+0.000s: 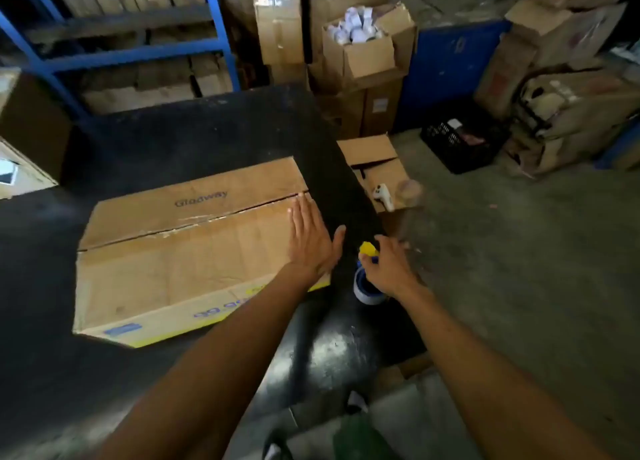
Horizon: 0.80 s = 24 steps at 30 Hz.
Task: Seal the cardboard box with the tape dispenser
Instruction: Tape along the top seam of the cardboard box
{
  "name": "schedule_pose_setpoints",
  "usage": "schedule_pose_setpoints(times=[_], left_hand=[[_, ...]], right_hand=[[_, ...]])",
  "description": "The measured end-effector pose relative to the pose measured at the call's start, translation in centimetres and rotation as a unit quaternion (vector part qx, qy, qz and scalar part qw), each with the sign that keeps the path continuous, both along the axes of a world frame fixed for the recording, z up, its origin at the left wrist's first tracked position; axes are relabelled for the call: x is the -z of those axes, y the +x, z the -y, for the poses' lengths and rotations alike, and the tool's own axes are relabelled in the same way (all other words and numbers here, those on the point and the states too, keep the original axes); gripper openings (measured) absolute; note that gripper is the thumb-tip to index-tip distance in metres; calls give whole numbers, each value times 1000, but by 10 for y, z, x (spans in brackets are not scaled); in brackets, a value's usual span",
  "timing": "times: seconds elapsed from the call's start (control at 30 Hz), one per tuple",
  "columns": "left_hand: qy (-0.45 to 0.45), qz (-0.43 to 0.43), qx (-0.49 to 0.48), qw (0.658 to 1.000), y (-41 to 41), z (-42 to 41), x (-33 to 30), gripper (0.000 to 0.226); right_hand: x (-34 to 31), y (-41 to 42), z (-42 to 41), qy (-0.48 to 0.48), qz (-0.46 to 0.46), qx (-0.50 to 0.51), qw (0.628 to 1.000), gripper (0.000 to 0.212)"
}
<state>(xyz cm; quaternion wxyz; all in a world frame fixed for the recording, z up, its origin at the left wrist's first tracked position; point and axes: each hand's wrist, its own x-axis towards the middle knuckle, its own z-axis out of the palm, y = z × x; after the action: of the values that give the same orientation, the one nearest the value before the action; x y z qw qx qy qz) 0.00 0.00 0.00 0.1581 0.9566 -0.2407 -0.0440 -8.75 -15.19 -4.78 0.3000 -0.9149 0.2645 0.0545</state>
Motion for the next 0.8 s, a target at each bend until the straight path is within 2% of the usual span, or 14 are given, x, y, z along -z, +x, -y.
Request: schedule_pose_setpoints(times=[0.27, 0.37, 0.47, 0.53, 0.6, 0.63, 0.73, 0.8], left_hand=[[57, 13, -52, 997, 0, 10, 25, 76], [79, 18, -50, 995, 2, 11, 27, 75], [103, 27, -48, 993, 2, 10, 30, 75], [108, 21, -40, 993, 3, 9, 30, 75], [90, 3, -31, 995, 5, 7, 27, 75], [69, -16, -29, 997, 7, 6, 25, 74], [-41, -98, -45, 993, 9, 3, 10, 71], [-180, -169, -76, 966, 10, -1, -2, 66]], right_hand=[[46, -1, 21, 15, -88, -9, 996, 71], [52, 4, 27, 35, -117, 8, 993, 60], [54, 9, 32, 106, -95, 41, 989, 45], [48, 13, 34, 255, -66, 109, 958, 34], [33, 16, 33, 432, -51, 182, 882, 31], [26, 17, 35, 485, -45, 196, 851, 33], [-2, 28, 38, 570, 19, 178, 802, 39], [-27, 37, 35, 565, 91, 135, 809, 40]])
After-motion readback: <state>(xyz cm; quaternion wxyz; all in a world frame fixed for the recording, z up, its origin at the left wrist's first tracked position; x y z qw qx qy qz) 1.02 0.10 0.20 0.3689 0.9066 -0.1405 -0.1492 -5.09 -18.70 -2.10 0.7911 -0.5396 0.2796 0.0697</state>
